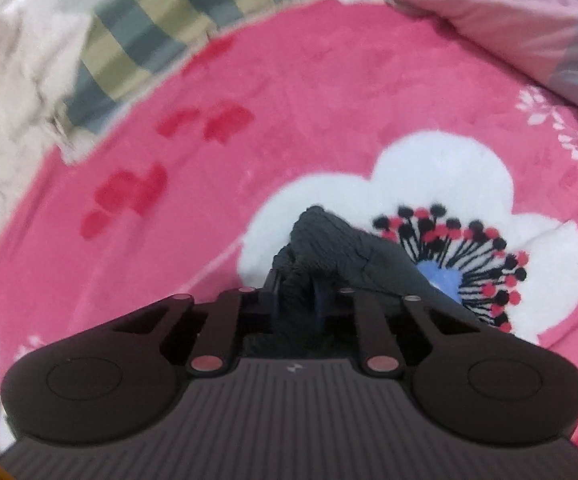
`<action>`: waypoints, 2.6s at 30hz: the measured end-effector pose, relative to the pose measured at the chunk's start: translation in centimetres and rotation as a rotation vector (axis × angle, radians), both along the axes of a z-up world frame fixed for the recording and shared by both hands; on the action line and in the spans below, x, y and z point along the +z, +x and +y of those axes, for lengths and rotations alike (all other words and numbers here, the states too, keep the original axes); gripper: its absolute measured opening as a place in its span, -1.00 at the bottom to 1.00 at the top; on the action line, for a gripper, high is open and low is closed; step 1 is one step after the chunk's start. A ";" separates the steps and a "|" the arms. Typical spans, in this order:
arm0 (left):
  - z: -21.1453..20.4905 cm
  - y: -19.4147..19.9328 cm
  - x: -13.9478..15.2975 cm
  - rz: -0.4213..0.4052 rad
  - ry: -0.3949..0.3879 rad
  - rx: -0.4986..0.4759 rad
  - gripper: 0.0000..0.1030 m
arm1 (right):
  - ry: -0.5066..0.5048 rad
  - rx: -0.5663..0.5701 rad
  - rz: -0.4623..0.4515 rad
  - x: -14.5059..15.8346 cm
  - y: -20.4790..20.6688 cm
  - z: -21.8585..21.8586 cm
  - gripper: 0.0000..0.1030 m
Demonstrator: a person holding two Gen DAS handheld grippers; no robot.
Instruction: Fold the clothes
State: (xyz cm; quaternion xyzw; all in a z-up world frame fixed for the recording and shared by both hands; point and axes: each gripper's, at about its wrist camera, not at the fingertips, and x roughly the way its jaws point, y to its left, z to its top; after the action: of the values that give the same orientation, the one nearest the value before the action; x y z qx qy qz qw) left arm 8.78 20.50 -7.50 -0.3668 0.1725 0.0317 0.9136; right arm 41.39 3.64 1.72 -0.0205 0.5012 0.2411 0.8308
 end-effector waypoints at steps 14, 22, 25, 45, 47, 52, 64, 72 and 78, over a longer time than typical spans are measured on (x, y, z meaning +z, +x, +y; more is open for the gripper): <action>0.7 -0.2 -0.3 0.014 -0.049 0.016 -0.77 | 0.040 -0.050 -0.044 1.5 -1.8 -0.4 -0.37; 0.7 -0.5 -0.3 0.004 -0.054 0.017 -0.76 | -0.008 0.021 -0.009 1.9 -3.9 1.6 -0.22; 0.8 -0.6 -0.2 -0.007 -0.059 0.018 -0.76 | -0.050 0.008 0.019 0.0 -3.7 2.2 -0.23; 1.0 -2.1 0.1 -0.080 -0.082 0.077 -0.77 | 0.198 -0.009 0.000 -0.1 -4.0 1.2 -0.89; 1.1 -2.2 0.1 -0.082 -0.085 0.087 -0.77 | 0.223 -0.023 0.013 -1.1 -3.6 1.3 -0.89; 1.2 -1.9 -0.1 -0.066 -0.085 0.085 -0.76 | 0.285 -0.060 0.025 -4.0 -2.8 1.2 -0.90; 1.5 -1.8 -0.2 -0.050 -0.074 0.106 -0.77 | 0.320 0.077 -0.058 3.1 -7.2 -1.9 -0.47; 1.4 -1.9 -0.2 -0.049 -0.053 0.127 -0.73 | 0.230 0.231 0.021 -3.6 -10.2 3.9 -0.54; 1.5 -2.9 0.2 -0.063 -0.060 0.156 -0.03 | 0.375 0.092 -0.016 3.8 -13.5 -4.7 -0.52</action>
State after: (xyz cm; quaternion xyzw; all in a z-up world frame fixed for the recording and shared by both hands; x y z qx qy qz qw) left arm 5.83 22.00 -7.31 -0.4071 0.1153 0.0862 0.9019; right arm 27.90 -1.06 5.56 0.1102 0.4394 0.3678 0.8121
